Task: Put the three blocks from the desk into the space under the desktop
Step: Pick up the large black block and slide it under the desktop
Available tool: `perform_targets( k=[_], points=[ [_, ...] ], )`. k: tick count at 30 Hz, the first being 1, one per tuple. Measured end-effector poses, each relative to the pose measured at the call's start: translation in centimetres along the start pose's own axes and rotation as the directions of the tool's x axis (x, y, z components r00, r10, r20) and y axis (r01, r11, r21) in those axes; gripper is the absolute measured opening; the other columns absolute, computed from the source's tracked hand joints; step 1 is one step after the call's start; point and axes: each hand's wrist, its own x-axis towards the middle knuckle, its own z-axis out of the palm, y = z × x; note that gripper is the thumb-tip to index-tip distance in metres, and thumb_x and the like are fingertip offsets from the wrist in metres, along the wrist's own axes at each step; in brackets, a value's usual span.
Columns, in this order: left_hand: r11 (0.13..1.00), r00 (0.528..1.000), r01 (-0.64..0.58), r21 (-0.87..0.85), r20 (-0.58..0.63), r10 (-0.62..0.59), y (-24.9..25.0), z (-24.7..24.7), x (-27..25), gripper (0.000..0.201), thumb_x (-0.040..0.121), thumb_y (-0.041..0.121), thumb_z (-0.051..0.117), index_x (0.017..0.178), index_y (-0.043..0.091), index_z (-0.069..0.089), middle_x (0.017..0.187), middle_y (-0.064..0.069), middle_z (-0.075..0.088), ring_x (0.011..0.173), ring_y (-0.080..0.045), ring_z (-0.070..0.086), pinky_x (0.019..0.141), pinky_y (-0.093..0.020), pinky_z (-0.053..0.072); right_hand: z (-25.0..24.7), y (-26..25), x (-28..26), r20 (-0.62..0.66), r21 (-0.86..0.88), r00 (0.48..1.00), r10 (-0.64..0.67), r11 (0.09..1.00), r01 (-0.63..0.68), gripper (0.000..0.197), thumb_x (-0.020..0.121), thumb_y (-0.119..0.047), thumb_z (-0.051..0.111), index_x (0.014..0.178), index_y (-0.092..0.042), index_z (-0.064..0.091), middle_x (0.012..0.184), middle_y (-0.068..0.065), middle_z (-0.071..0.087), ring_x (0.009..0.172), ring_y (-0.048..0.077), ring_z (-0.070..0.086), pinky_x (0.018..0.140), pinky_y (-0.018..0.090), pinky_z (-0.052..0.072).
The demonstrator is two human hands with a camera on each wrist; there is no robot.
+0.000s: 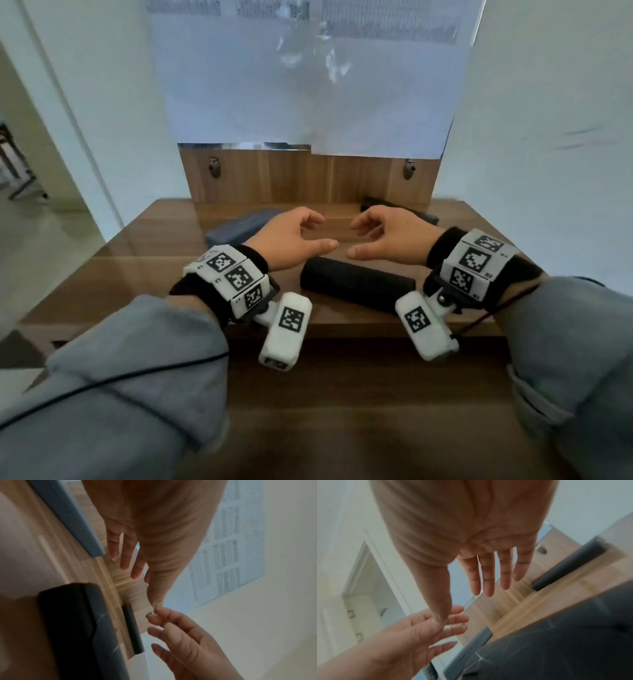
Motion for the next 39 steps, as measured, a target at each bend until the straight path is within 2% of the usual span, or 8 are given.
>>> perform_targets(
  k=[5,10,16,23,26,30,34,39],
  points=[
    [0.984,0.986,0.098,0.146,0.121,-0.116,0.1,1.3,-1.4,0.087,0.076,0.044,0.076,0.148,0.024,0.031,0.154,0.000,0.035,0.139,-0.020,0.037,0.110,-0.036,0.035,0.2,1.8,-3.1,0.101,-0.069,0.975,0.198,0.979,-0.192,0.082,0.073,-0.038,0.080,0.142,-0.020,0.040,0.142,-0.001,0.048,0.130,0.019,0.046,0.101,0.029,0.039],
    [0.969,0.967,0.151,0.195,0.173,-0.186,0.4,2.3,-1.2,0.090,0.078,0.041,0.076,0.151,0.023,0.027,0.156,-0.001,0.032,0.142,-0.021,0.032,0.113,-0.037,0.031,1.1,2.9,-3.9,0.138,-0.168,0.949,0.284,0.951,-0.261,0.088,0.071,-0.038,0.080,0.145,-0.019,0.036,0.146,0.001,0.045,0.133,0.021,0.044,0.108,0.035,0.038],
    [0.975,0.975,0.153,0.159,0.138,-0.176,0.3,3.1,-1.2,0.085,0.077,0.031,0.079,0.149,0.025,0.033,0.151,-0.001,0.040,0.137,-0.022,0.041,0.103,-0.033,0.041,1.6,3.2,-4.2,0.074,-0.218,0.966,0.249,0.949,-0.228,0.071,0.076,-0.027,0.077,0.139,-0.016,0.046,0.138,0.004,0.053,0.125,0.022,0.052,0.103,0.034,0.044],
    [0.968,0.980,0.105,0.226,0.143,-0.140,0.6,3.2,-2.0,0.078,0.077,0.024,0.079,0.145,0.024,0.042,0.147,0.002,0.046,0.132,-0.020,0.046,0.100,-0.032,0.046,1.2,3.3,-5.6,0.056,-0.218,0.974,0.218,0.955,-0.201,0.064,0.077,-0.024,0.076,0.135,-0.016,0.051,0.133,0.004,0.056,0.120,0.022,0.055,0.100,0.034,0.048],
    [0.963,0.980,0.048,0.266,0.172,-0.097,1.5,3.4,-2.8,0.073,0.077,0.027,0.079,0.142,0.024,0.047,0.144,0.002,0.049,0.131,-0.019,0.047,0.101,-0.031,0.044,0.3,3.5,-7.2,0.065,-0.225,0.975,0.211,0.955,-0.192,0.060,0.078,-0.022,0.076,0.133,-0.016,0.053,0.129,0.004,0.058,0.115,0.021,0.057,0.095,0.032,0.049],
    [0.973,0.968,0.004,0.229,0.244,-0.062,3.4,4.0,-4.0,0.068,0.074,0.029,0.081,0.136,0.024,0.054,0.136,0.001,0.055,0.120,-0.018,0.054,0.085,-0.026,0.049,-1.0,4.0,-9.5,0.070,-0.241,0.974,0.218,0.951,-0.195,0.056,0.078,-0.020,0.075,0.131,-0.017,0.055,0.121,0.001,0.060,0.104,0.017,0.057,0.094,0.030,0.047],
    [0.960,0.948,-0.071,0.269,0.316,-0.019,5.6,5.3,-5.6,0.061,0.072,0.037,0.082,0.127,0.020,0.062,0.125,0.001,0.062,0.110,-0.015,0.057,0.086,-0.025,0.044,-2.1,5.1,-12.3,0.104,-0.262,0.962,0.253,0.940,-0.219,0.059,0.078,-0.018,0.076,0.132,-0.021,0.053,0.121,-0.001,0.058,0.098,0.014,0.054,0.088,0.027,0.047],
    [0.956,0.918,-0.097,0.278,0.395,-0.022,7.1,7.6,-7.1,0.061,0.068,0.044,0.083,0.120,0.018,0.065,0.114,0.001,0.067,0.101,-0.015,0.062,0.087,-0.028,0.052,-2.8,6.8,-14.7,0.179,-0.284,0.935,0.307,0.926,-0.250,0.061,0.077,-0.017,0.077,0.132,-0.024,0.054,0.127,0.002,0.059,0.102,0.016,0.057,0.088,0.026,0.047]
  ],
)
